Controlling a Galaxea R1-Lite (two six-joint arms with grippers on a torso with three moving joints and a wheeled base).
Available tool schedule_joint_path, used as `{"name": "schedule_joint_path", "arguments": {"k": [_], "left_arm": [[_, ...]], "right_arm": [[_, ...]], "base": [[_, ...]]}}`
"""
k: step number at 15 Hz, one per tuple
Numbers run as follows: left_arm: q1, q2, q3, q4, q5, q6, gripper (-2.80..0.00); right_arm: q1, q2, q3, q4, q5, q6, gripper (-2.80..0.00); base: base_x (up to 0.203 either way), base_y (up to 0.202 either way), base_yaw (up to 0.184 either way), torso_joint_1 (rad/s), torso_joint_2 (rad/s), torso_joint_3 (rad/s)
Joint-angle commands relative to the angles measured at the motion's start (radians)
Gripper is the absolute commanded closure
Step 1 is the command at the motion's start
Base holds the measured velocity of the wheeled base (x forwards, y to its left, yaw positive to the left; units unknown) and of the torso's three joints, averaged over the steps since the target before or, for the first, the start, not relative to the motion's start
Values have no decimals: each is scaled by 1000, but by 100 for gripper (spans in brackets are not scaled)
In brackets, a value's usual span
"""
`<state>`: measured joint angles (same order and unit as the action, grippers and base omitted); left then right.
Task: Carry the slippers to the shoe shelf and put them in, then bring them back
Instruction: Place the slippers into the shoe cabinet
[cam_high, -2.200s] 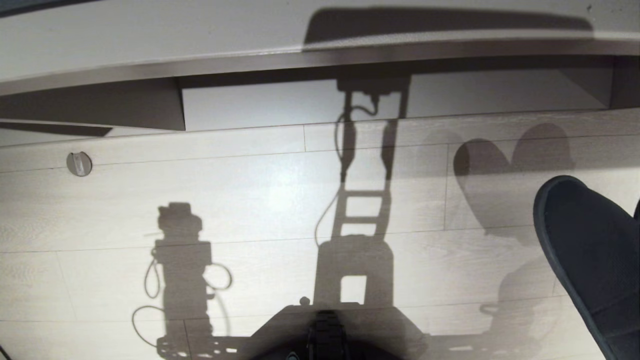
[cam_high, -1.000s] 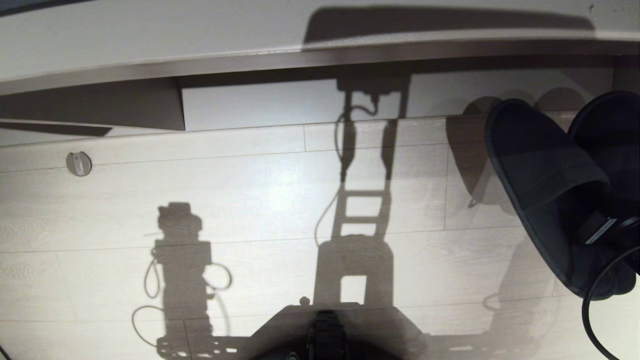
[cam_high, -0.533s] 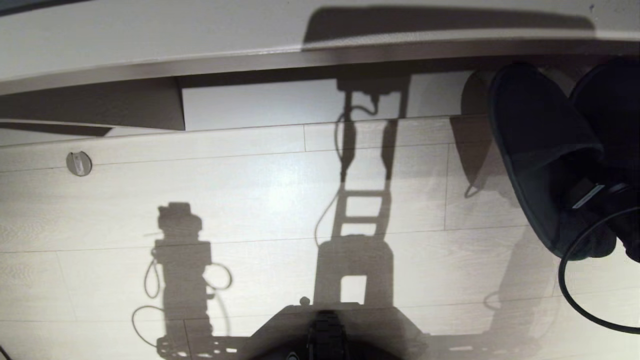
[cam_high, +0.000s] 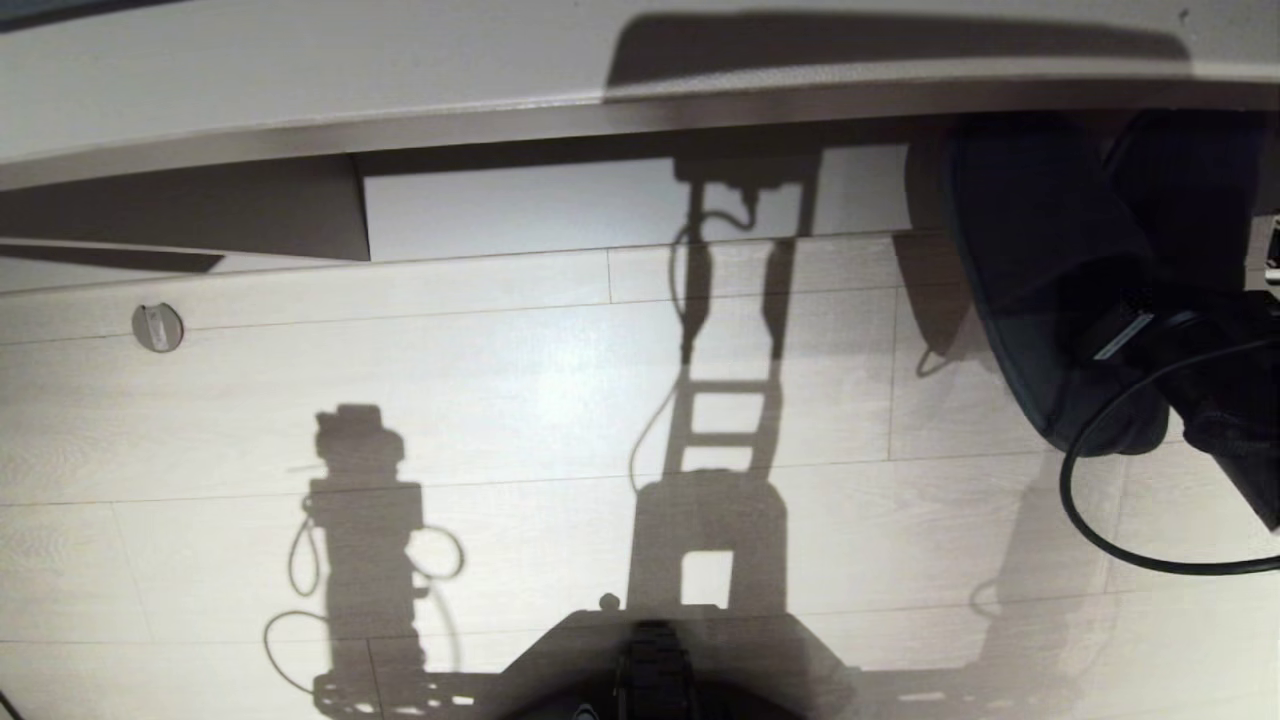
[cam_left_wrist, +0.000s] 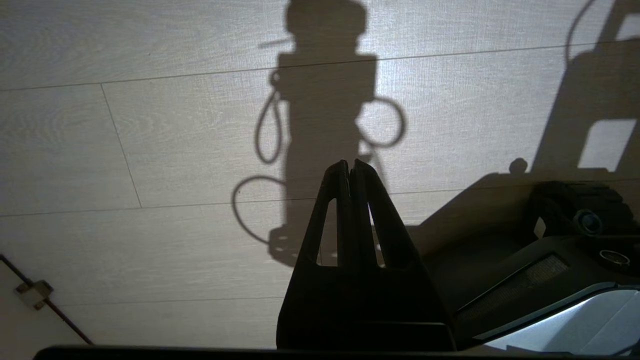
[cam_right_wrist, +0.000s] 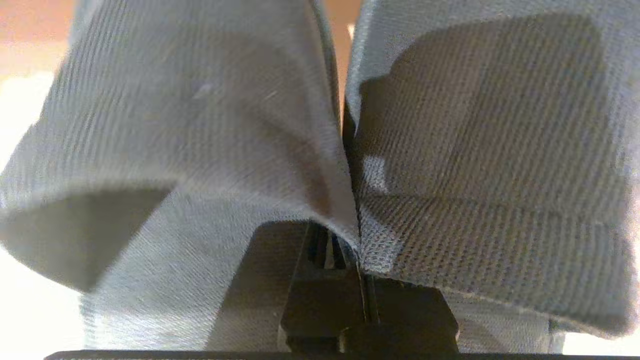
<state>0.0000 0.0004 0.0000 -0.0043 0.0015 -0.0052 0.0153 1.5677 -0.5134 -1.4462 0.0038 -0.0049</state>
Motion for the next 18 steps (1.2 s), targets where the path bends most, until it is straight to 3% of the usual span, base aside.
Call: {"name": "schedule_joint_path", "arguments": {"k": [1,18], "left_arm": [[0,0,0,0,0,-1,0],[0,1,0,0,0,-1,0]], "right_arm": [[2,38,-25,-10,1,0,0],[-7,265,-406,-35,-5,-11,0]], "base": [[0,0,0,0,0,0],[0,0,0,0,0,0]]}}
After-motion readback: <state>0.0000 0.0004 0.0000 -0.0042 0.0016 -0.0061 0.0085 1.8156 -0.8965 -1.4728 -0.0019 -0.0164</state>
